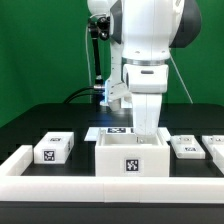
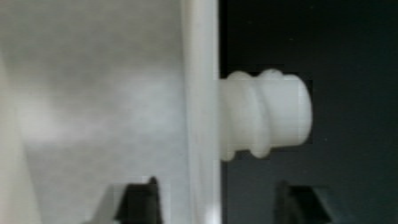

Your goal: Assemble cabinet

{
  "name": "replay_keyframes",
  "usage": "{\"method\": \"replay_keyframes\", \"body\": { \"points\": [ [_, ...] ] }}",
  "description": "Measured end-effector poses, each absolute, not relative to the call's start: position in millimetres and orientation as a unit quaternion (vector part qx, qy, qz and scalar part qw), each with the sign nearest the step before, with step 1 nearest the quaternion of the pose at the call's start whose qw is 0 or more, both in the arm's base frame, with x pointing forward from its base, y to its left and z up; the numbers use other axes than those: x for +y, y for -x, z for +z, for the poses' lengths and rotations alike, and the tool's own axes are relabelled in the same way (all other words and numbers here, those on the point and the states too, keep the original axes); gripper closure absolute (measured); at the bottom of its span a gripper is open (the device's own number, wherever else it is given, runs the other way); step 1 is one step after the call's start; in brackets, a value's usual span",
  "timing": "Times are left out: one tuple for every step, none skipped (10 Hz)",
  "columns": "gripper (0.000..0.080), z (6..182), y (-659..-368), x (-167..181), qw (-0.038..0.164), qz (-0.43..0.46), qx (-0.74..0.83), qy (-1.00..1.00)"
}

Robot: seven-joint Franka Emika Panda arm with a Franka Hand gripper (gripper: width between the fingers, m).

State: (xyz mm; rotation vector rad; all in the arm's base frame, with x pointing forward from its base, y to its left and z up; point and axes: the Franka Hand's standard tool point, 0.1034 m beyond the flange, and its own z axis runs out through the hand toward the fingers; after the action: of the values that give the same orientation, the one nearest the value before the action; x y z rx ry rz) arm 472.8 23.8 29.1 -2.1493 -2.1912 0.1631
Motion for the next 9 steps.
{"method": "replay_keyframes", "body": {
  "points": [
    [0.0550, 29.1, -472.8, 23.6, 0.034, 0.053, -0.712, 0.699],
    [0.0731, 29.1, -472.7, 23.5, 0.034, 0.053, -0.712, 0.699],
    [0.0766, 29.4, -473.3, 23.6, 0.033, 0.052, -0.712, 0.699],
    [0.0766, 29.4, -473.4, 23.6, 0.033, 0.052, -0.712, 0.699],
    [0.0766, 29.4, -473.4, 23.6, 0.033, 0.052, -0.712, 0.699],
    [0.0766, 29.4, -473.4, 23.6, 0.033, 0.052, -0.712, 0.699],
    [0.0766, 29.4, -473.4, 23.6, 0.033, 0.052, -0.712, 0.699],
    [0.0766, 29.4, -473.4, 23.6, 0.033, 0.052, -0.712, 0.699],
    [0.0766, 29.4, -473.4, 23.7, 0.033, 0.052, -0.712, 0.699]
  ]
}}
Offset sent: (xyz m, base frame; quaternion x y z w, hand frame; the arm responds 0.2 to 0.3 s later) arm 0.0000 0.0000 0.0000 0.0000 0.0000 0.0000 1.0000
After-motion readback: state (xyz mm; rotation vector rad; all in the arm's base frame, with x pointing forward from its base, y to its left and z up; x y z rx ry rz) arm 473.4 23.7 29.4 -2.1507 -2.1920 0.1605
